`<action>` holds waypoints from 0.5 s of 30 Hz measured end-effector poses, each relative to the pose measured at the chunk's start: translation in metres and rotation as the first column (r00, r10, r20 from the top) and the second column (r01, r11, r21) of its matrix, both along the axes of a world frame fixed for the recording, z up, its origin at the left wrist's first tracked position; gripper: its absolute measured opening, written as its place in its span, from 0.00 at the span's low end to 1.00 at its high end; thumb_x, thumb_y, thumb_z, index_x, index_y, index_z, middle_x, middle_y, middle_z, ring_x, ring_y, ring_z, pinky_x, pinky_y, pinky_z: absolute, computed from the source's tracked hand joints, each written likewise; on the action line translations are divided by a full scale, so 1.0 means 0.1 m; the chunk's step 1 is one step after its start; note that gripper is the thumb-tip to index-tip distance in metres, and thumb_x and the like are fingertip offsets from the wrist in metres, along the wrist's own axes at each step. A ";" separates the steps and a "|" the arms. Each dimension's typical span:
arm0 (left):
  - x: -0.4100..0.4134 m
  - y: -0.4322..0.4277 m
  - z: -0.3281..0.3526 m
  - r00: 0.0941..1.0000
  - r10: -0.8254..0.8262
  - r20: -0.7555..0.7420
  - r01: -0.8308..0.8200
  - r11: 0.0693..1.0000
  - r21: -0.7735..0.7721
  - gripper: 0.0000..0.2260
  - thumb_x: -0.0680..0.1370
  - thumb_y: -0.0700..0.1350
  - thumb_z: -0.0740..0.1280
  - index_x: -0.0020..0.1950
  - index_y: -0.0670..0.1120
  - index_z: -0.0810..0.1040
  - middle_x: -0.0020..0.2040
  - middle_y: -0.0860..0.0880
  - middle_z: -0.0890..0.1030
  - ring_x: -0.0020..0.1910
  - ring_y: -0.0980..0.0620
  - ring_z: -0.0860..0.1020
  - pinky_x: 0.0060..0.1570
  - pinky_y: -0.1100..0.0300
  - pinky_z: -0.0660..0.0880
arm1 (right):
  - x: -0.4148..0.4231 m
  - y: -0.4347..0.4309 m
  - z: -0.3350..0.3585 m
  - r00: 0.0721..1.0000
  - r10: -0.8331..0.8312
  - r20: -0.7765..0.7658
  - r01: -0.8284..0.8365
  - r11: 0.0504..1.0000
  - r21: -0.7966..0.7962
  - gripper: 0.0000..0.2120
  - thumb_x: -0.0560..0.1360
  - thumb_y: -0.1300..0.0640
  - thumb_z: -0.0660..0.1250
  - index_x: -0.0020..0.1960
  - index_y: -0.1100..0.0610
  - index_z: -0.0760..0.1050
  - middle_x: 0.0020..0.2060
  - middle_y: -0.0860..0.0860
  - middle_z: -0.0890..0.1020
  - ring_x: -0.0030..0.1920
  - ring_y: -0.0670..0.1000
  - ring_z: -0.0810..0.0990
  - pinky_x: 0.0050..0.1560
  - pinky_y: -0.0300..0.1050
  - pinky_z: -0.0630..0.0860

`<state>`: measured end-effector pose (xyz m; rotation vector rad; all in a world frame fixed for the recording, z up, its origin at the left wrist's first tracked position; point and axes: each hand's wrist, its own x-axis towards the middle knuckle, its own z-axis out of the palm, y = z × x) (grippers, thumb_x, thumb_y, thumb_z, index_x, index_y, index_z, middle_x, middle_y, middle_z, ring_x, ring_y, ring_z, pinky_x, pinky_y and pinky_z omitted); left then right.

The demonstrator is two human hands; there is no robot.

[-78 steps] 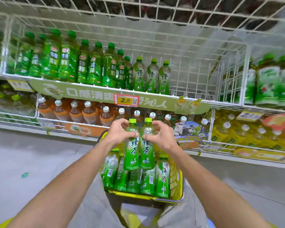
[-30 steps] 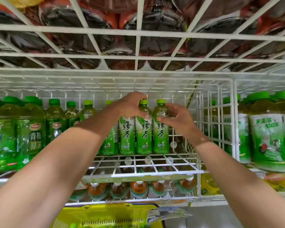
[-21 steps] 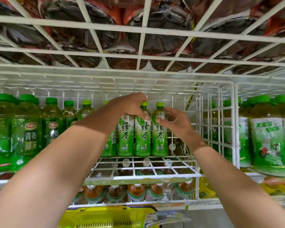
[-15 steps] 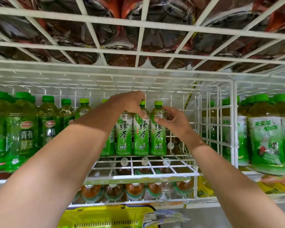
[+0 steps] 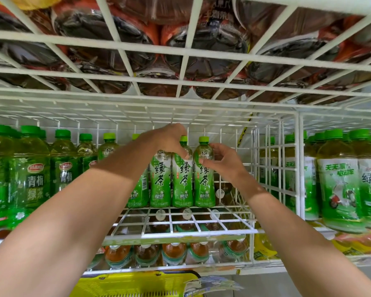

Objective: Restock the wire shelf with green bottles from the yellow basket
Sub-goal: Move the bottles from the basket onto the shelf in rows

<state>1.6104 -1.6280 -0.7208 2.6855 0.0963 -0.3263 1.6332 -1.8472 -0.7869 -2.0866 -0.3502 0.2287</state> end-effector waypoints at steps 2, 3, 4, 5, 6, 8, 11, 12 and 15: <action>-0.03 -0.03 -0.01 1.000 -0.006 0.008 0.006 1.000 -0.011 0.41 0.69 0.51 0.81 0.77 0.46 0.66 0.74 0.47 0.69 0.69 0.45 0.72 0.65 0.48 0.73 | -0.02 0.02 0.04 1.000 -0.012 -0.001 0.012 0.999 -0.046 0.27 0.68 0.54 0.81 0.65 0.49 0.76 0.50 0.39 0.81 0.55 0.45 0.81 0.63 0.46 0.77; -0.05 -0.05 -0.01 1.000 -0.008 0.016 0.008 1.000 -0.020 0.40 0.70 0.50 0.80 0.77 0.46 0.65 0.75 0.46 0.68 0.69 0.45 0.72 0.66 0.48 0.73 | -0.03 0.02 0.07 1.000 -0.012 -0.002 0.012 0.998 -0.068 0.27 0.69 0.54 0.81 0.65 0.50 0.76 0.49 0.39 0.80 0.54 0.44 0.81 0.62 0.46 0.77; -0.07 -0.06 -0.02 0.999 -0.008 0.032 0.009 0.999 -0.031 0.40 0.70 0.50 0.80 0.77 0.46 0.64 0.75 0.46 0.67 0.70 0.45 0.71 0.66 0.50 0.72 | -0.03 0.03 0.09 1.000 -0.007 -0.005 0.007 0.996 -0.086 0.28 0.69 0.54 0.81 0.66 0.51 0.75 0.50 0.40 0.81 0.53 0.44 0.81 0.63 0.47 0.78; -0.11 -0.06 -0.02 0.999 -0.005 0.053 0.008 0.999 -0.044 0.39 0.71 0.49 0.79 0.77 0.45 0.64 0.76 0.45 0.67 0.71 0.45 0.70 0.67 0.52 0.71 | -0.04 0.03 0.11 1.000 0.002 -0.007 -0.003 0.993 -0.114 0.29 0.69 0.53 0.80 0.67 0.51 0.75 0.52 0.42 0.82 0.53 0.45 0.82 0.63 0.48 0.78; -0.16 -0.06 -0.02 0.997 -0.001 0.083 0.006 0.998 -0.063 0.38 0.72 0.48 0.79 0.78 0.44 0.64 0.76 0.45 0.67 0.72 0.45 0.69 0.67 0.55 0.69 | -0.05 0.04 0.13 1.000 0.013 -0.011 -0.015 0.989 -0.146 0.32 0.69 0.51 0.80 0.70 0.52 0.73 0.56 0.44 0.82 0.55 0.47 0.81 0.65 0.50 0.77; -0.27 -0.07 0.00 0.991 0.014 0.136 0.001 0.995 -0.104 0.37 0.74 0.47 0.77 0.79 0.43 0.63 0.77 0.43 0.66 0.73 0.45 0.68 0.67 0.57 0.66 | -0.07 0.06 0.20 1.000 0.025 -0.014 -0.028 0.972 -0.233 0.38 0.70 0.46 0.78 0.75 0.52 0.67 0.64 0.48 0.79 0.62 0.51 0.79 0.69 0.53 0.73; -0.54 -0.09 0.11 0.978 0.011 0.209 0.010 0.995 -0.098 0.31 0.78 0.50 0.73 0.77 0.41 0.66 0.75 0.41 0.69 0.73 0.44 0.69 0.69 0.54 0.66 | -0.19 0.11 0.36 0.997 0.053 0.062 -0.026 0.931 -0.364 0.41 0.73 0.40 0.73 0.78 0.54 0.61 0.72 0.52 0.72 0.71 0.56 0.72 0.73 0.53 0.67; -0.63 -0.09 0.14 0.975 -0.010 0.222 0.022 0.998 -0.052 0.28 0.79 0.51 0.71 0.75 0.41 0.69 0.73 0.41 0.71 0.71 0.44 0.71 0.68 0.53 0.68 | -0.24 0.14 0.43 0.990 0.092 0.106 -0.038 0.904 -0.425 0.37 0.75 0.41 0.72 0.77 0.55 0.63 0.73 0.54 0.71 0.72 0.58 0.71 0.72 0.53 0.66; -0.91 -0.07 0.28 0.976 -0.079 0.203 0.058 0.993 0.105 0.23 0.81 0.57 0.66 0.70 0.43 0.74 0.62 0.43 0.76 0.60 0.45 0.77 0.58 0.50 0.75 | -0.45 0.21 0.69 0.951 0.235 0.202 -0.062 0.784 -0.617 0.30 0.79 0.42 0.66 0.74 0.59 0.67 0.71 0.59 0.70 0.71 0.60 0.70 0.71 0.54 0.69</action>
